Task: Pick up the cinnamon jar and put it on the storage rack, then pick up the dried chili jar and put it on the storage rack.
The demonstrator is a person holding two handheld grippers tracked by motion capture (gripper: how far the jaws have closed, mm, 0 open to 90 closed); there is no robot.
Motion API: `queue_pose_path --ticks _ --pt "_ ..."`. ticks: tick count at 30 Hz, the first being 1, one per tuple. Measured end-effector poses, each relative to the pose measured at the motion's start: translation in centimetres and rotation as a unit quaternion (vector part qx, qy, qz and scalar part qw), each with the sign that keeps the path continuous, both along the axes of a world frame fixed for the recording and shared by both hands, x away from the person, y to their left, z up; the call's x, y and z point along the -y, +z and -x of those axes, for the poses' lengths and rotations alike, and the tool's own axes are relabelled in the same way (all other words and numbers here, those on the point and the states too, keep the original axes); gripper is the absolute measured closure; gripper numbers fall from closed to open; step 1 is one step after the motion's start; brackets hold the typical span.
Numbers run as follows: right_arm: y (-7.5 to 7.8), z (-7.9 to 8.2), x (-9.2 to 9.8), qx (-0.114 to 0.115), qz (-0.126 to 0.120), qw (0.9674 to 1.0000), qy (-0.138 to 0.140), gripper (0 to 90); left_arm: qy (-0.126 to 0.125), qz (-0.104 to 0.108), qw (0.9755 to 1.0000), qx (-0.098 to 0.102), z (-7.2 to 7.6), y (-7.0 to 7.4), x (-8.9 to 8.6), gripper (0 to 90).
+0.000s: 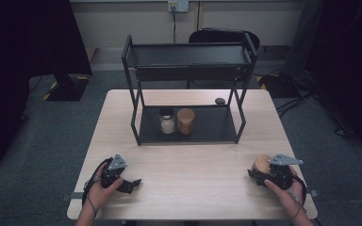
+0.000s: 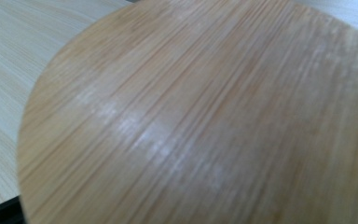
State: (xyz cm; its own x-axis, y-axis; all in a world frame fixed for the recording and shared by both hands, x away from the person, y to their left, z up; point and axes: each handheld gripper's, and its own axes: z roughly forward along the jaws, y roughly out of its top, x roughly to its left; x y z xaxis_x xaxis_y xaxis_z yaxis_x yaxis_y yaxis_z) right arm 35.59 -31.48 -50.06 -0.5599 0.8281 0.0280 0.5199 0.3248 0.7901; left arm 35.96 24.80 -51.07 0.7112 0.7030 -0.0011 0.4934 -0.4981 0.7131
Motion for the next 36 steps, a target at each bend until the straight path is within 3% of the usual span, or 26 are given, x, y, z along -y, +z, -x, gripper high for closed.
queue_pose_path --ticks 36 --pt "0.9 -0.8 -1.2 -0.001 0.007 0.9997 0.024 25.2 0.000 0.000 1.0000 0.000 0.0 0.0 0.0 0.1"
